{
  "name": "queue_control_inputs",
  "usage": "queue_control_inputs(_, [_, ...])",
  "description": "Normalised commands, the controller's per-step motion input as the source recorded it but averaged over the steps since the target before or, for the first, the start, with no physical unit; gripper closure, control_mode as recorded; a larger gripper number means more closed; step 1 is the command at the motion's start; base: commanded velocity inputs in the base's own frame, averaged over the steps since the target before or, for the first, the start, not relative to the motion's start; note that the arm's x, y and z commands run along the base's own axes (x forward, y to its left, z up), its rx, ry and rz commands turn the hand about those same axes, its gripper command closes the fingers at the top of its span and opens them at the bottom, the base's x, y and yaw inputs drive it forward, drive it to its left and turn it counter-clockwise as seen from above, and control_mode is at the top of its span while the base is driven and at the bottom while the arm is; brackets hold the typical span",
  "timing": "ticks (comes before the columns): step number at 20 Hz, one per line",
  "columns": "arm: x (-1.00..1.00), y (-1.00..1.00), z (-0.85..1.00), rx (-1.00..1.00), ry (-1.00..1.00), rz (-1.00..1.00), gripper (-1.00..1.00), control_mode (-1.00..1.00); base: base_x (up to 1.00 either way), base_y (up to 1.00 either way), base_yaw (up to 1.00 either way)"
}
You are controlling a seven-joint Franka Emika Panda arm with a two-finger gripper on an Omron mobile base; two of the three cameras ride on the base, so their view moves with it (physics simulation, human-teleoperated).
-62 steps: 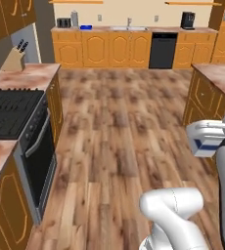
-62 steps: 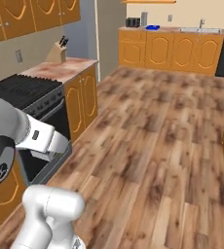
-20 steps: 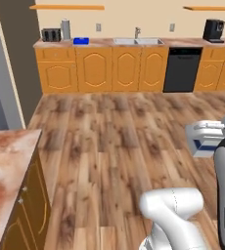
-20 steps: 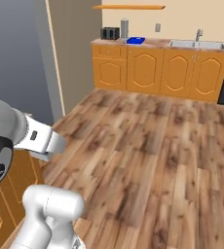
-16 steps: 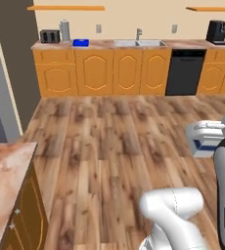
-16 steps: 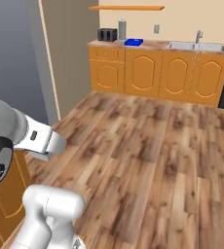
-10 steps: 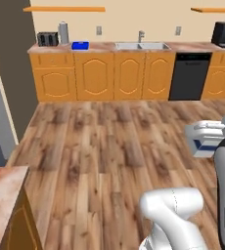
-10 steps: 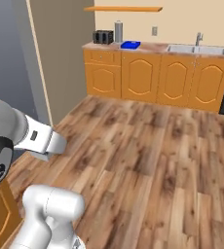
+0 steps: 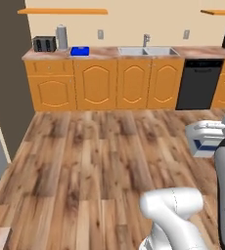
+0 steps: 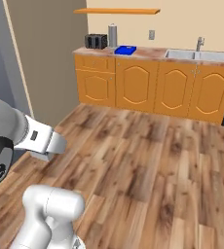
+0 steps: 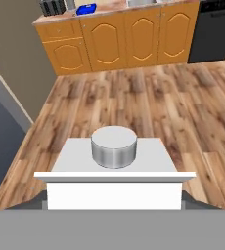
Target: Take out the milk from the fridge and place it on the tray on the counter. Then take the sugar cube near the tray and place it in the tray.
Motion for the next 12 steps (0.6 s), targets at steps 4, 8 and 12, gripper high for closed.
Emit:
queue_control_inputs(4, [0.0,0.0,0.0,0.0,0.0,0.0,1.0,1.0,1.0,0.18,0.0])
queue_control_inputs(8, [0.0,0.0,0.0,0.0,0.0,0.0,1.0,1.0,1.0,0.22,0.0])
queue_control_inputs(12, [0.0,0.0,0.0,0.0,0.0,0.0,1.0,1.0,1.0,0.36,0.0])
